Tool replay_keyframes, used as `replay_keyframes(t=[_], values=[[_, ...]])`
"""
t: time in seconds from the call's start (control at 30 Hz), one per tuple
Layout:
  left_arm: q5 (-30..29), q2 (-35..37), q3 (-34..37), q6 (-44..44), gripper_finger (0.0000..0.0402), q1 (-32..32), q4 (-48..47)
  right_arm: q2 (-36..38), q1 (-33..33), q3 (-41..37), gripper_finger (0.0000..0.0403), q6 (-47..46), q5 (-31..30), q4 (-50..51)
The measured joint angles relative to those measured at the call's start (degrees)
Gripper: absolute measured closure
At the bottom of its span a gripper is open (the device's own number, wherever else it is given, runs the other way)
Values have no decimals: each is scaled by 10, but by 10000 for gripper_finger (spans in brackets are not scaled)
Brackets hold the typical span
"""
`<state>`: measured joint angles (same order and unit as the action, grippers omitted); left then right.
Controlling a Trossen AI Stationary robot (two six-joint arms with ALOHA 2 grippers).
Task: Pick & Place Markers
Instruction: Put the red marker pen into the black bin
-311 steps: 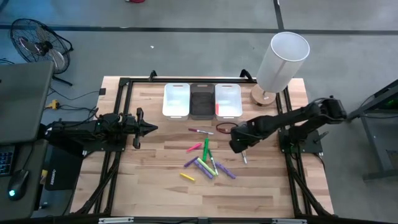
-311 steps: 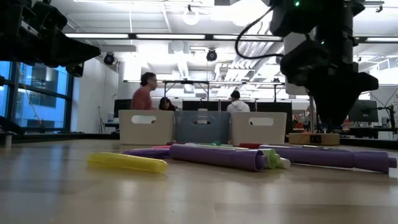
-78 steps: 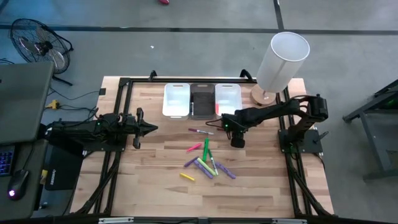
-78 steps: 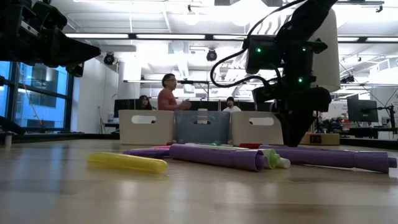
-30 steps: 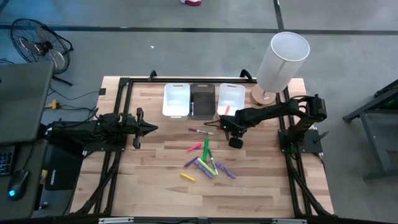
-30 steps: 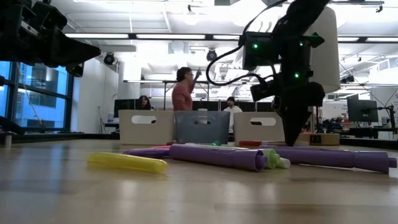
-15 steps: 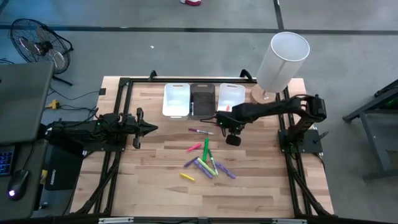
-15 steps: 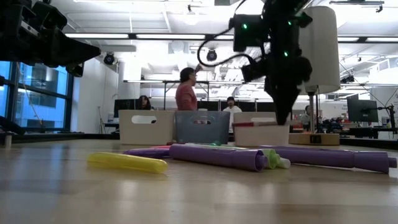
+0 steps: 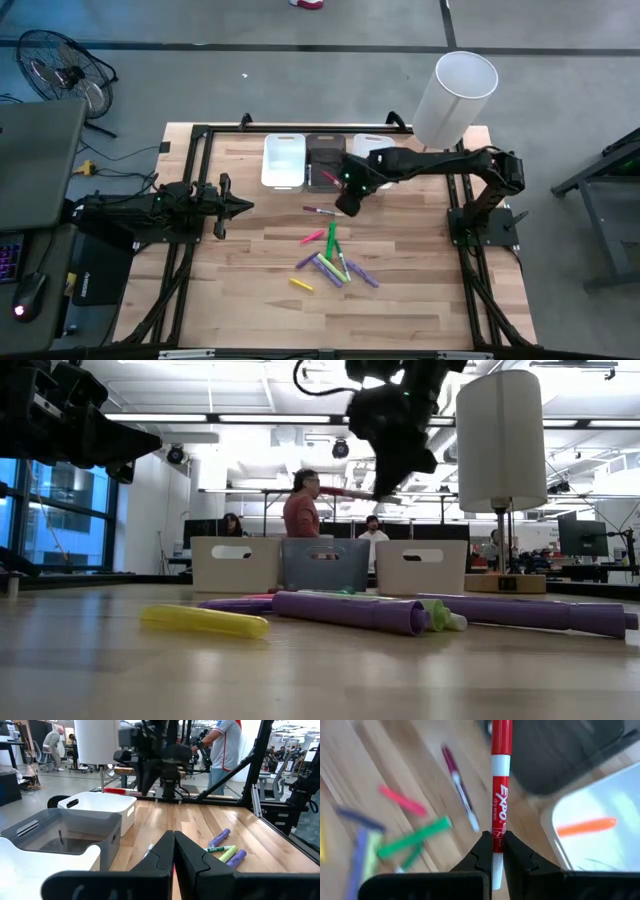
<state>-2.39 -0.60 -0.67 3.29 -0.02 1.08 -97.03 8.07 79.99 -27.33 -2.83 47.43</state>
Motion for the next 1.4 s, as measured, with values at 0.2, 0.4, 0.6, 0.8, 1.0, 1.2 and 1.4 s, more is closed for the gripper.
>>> replay_keyframes(t=[0.2, 0.4, 0.6, 0.8, 1.0, 1.2, 1.4], values=[[0, 0, 0, 0, 400, 0, 0, 0, 22, -1, 391, -75, 6, -87], [0, 0, 0, 0, 400, 0, 0, -5, 53, -2, 392, -117, 1, -165], [0, 0, 0, 0, 400, 0, 0, -37, 89, -2, 392, -155, 3, -237], [0, 0, 0, 0, 400, 0, 0, -64, 116, -3, 393, -206, -3, -276], [0, 0, 0, 0, 400, 0, 0, -79, 121, -3, 392, -243, -7, -285], [0, 0, 0, 0, 400, 0, 0, -80, 114, -3, 393, -249, -14, -277], [0, 0, 0, 0, 400, 0, 0, -79, 110, -34, 388, -266, -25, -285]])
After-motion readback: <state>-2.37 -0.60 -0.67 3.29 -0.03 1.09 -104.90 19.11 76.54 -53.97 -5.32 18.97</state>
